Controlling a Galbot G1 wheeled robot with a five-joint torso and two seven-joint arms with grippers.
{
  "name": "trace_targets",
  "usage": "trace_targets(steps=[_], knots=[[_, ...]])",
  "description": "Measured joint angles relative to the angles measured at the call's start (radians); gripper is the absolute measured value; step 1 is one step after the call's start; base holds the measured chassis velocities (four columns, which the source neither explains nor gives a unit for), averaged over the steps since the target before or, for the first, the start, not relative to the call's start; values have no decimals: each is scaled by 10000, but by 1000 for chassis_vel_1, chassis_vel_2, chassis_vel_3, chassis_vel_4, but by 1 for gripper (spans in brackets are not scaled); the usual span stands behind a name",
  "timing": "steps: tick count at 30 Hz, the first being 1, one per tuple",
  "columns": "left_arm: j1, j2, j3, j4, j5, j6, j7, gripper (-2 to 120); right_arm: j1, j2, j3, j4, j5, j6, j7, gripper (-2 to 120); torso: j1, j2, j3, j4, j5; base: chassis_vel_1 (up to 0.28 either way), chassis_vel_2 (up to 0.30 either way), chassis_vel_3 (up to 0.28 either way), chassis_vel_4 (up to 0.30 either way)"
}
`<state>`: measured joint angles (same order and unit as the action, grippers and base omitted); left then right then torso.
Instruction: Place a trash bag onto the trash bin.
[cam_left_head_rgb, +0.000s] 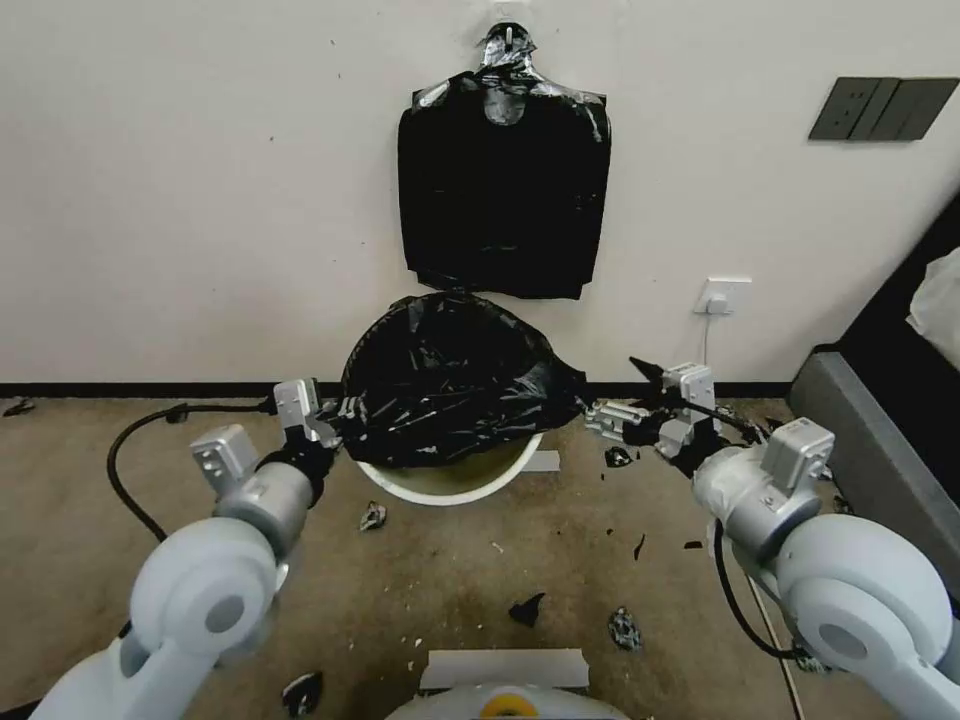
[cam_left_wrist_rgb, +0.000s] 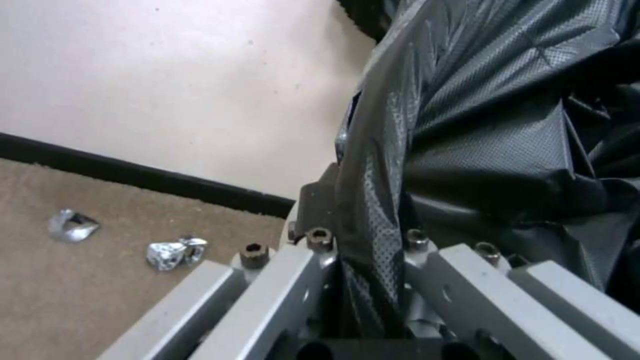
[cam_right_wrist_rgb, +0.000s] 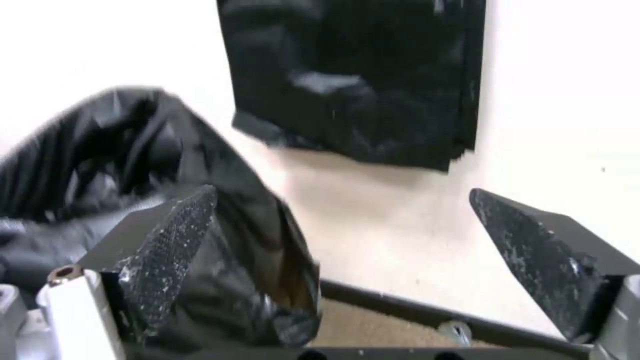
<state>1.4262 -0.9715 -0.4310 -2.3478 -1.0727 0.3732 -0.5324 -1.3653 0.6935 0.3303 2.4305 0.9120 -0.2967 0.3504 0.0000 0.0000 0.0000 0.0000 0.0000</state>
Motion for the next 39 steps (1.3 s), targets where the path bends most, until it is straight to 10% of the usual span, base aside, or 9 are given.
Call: trace_targets(steps=[6,13,26,39], knots=[[287,-7,-244,-1,249,26,80,3,119,-19,141,249,227,318,-139,100,0,0,0,-2,0,0,0,0,0],[525,328,-92,-271,1550,55,1054,3,603,-957,-406,716,837,-48,-3234,100,0,0,0,1,0,0,0,0,0],[216,782,850,-332,2973,61,1919,3,2105,-2098,-2072,15,297,-1324,-3980,93,0,0,0,0,-1,0,0,0,0],[269,592,1025,-450,3129,127,1953,3,2116,-2372,-2505,-50,-339,-1392,-4162,45,0,0,0,-1,0,0,0,0,0]])
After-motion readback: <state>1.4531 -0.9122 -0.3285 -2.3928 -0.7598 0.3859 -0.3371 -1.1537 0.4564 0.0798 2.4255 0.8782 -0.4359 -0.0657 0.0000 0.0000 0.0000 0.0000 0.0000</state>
